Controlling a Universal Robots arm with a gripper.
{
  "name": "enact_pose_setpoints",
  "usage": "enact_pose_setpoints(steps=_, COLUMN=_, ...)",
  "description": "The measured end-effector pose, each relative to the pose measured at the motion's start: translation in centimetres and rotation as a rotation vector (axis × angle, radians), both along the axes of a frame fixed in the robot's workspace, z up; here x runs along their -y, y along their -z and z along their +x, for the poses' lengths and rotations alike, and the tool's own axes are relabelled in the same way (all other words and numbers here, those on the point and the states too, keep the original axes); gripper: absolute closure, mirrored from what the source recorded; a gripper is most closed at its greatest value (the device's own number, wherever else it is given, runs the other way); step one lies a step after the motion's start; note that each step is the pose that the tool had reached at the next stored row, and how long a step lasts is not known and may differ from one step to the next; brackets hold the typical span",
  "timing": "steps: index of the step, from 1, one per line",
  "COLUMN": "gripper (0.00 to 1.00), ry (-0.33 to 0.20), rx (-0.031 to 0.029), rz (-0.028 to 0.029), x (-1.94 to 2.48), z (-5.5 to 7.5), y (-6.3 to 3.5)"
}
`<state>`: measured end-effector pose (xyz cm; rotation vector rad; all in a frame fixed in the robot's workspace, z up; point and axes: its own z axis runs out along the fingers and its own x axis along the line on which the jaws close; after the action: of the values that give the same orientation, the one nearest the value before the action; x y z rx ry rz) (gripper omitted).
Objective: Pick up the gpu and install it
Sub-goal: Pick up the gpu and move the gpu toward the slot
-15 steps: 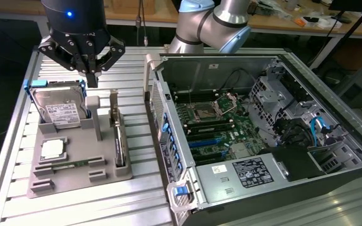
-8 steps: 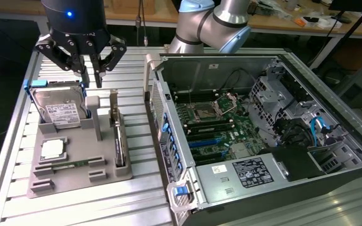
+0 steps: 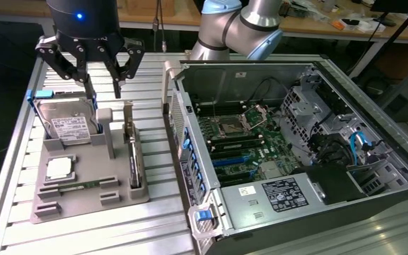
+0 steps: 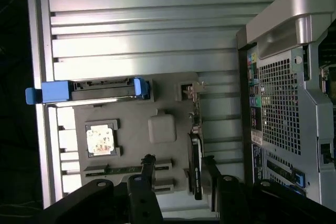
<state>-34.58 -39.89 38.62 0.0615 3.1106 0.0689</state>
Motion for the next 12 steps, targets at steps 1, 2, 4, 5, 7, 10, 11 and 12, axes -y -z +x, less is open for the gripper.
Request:
enact_pose_setpoints(steps=1, gripper=0.52, ry=-0.017, rx=-0.0013, rz=-0.0001, x=0.0, z=0.01, y=0.0)
enact_pose_setpoints(steps=2, gripper=0.52, ry=-0.034, rx=-0.0026, rz=-0.0001, x=0.0, z=0.01, y=0.0)
enact_pose_setpoints(steps=4, gripper=0.52, ry=-0.063, rx=-0.0057, rz=-0.0001, x=0.0, z=0.02, y=0.01)
enact_pose_setpoints(steps=5, gripper=0.52, ry=-0.077, rx=-0.0079, rz=-0.0002, x=0.0, z=0.04, y=0.02)
enact_pose_setpoints(steps=7, gripper=0.52, ry=-0.107, rx=-0.0149, rz=0.0001, x=0.0, z=0.14, y=0.05)
enact_pose_setpoints(steps=10, gripper=0.52, ry=-0.114, rx=-0.0236, rz=-0.0005, x=0.04, z=0.22, y=0.16)
enact_pose_setpoints(steps=11, gripper=0.52, ry=-0.114, rx=-0.0258, rz=-0.0011, x=0.08, z=0.24, y=0.23)
enact_pose_setpoints(steps=12, gripper=0.52, ry=-0.114, rx=-0.0279, rz=-0.0017, x=0.13, z=0.24, y=0.31)
